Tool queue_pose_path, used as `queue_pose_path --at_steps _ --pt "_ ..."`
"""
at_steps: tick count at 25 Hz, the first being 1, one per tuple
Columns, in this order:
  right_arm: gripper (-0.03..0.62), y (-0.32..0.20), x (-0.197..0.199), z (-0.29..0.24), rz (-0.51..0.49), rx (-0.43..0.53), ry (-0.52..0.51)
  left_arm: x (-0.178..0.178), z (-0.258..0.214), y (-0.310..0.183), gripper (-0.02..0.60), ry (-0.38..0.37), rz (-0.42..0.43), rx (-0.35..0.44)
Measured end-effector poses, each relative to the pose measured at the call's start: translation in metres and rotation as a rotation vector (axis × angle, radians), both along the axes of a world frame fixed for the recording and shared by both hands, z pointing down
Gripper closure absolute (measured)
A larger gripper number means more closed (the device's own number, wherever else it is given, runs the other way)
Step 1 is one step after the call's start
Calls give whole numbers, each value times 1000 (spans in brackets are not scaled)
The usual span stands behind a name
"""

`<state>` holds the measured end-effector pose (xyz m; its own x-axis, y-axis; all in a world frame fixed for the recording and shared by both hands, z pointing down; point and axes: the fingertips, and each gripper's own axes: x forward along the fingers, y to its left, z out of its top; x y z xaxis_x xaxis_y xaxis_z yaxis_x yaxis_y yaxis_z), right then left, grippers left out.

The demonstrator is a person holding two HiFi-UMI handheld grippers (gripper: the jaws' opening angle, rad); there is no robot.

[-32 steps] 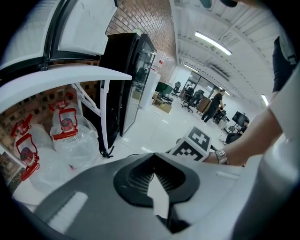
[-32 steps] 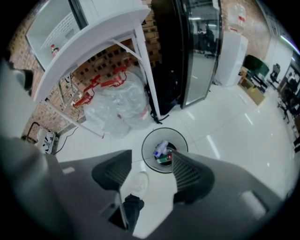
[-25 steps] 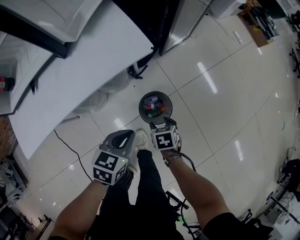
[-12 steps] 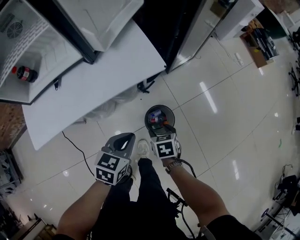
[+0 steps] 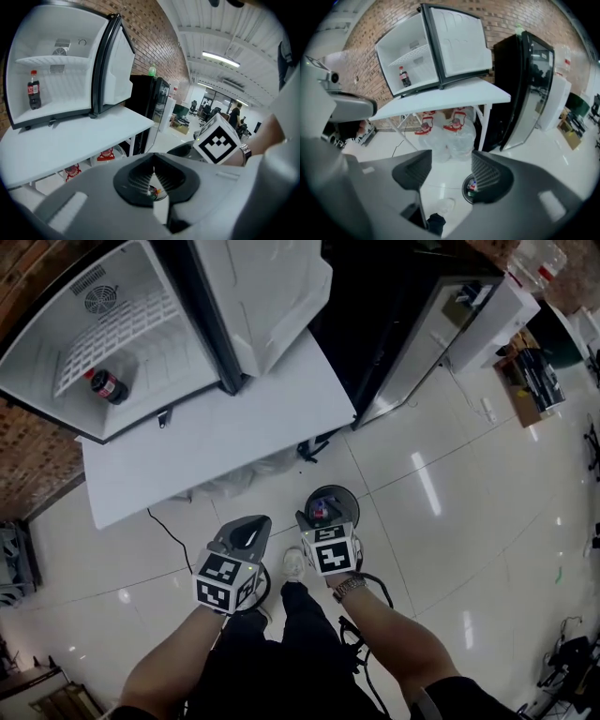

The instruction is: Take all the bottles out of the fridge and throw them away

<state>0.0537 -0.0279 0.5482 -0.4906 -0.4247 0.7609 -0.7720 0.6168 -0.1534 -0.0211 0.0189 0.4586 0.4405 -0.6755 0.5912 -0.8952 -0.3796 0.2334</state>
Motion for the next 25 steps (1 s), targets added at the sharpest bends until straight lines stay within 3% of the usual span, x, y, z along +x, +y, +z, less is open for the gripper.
queue_pose_path --at_steps 5,17,25 --pt "326 1 -34 -33 -100 58 -28 -35 -32 0 578 -16 -106 63" --pt "327 12 -165 -118 -409 220 -71 -159 -97 17 578 -39 -391 202" --pt "326 -8 -257 -160 -487 302 -104 -234 -115 24 577 -32 -501 253"
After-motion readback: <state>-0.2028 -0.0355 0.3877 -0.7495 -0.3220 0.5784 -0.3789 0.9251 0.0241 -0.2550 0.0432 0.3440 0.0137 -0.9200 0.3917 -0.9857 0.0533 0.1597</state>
